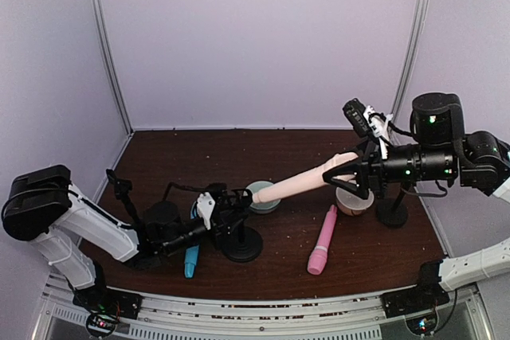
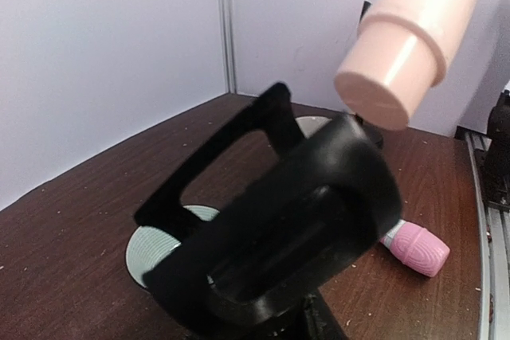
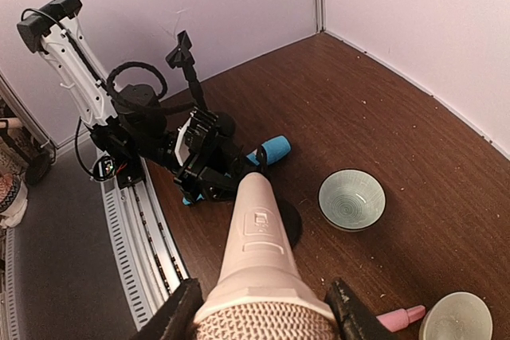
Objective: Attach the microphones to the stand
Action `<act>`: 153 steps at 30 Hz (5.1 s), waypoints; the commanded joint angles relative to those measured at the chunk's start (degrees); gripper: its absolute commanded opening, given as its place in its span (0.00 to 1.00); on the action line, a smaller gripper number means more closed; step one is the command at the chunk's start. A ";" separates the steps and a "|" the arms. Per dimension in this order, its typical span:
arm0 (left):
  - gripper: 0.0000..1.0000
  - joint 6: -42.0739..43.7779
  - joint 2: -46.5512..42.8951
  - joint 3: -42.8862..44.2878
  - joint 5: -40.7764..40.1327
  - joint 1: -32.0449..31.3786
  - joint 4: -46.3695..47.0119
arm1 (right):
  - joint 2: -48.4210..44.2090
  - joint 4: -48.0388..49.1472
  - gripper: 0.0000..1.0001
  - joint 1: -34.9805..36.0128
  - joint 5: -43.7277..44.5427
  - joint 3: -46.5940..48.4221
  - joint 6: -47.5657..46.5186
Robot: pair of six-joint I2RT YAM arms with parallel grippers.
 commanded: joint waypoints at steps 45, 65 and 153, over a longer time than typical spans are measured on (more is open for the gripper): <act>0.00 -11.67 -1.70 5.97 -17.77 -6.36 -7.28 | 2.48 12.81 0.00 2.98 3.71 -4.80 1.76; 0.00 -6.34 -0.87 7.94 -13.90 -8.16 -6.90 | 10.72 3.51 0.00 7.99 6.41 2.68 -9.71; 0.00 -2.27 -1.67 5.67 -12.52 -10.63 -1.59 | 43.77 6.90 0.00 9.62 6.86 5.81 -8.08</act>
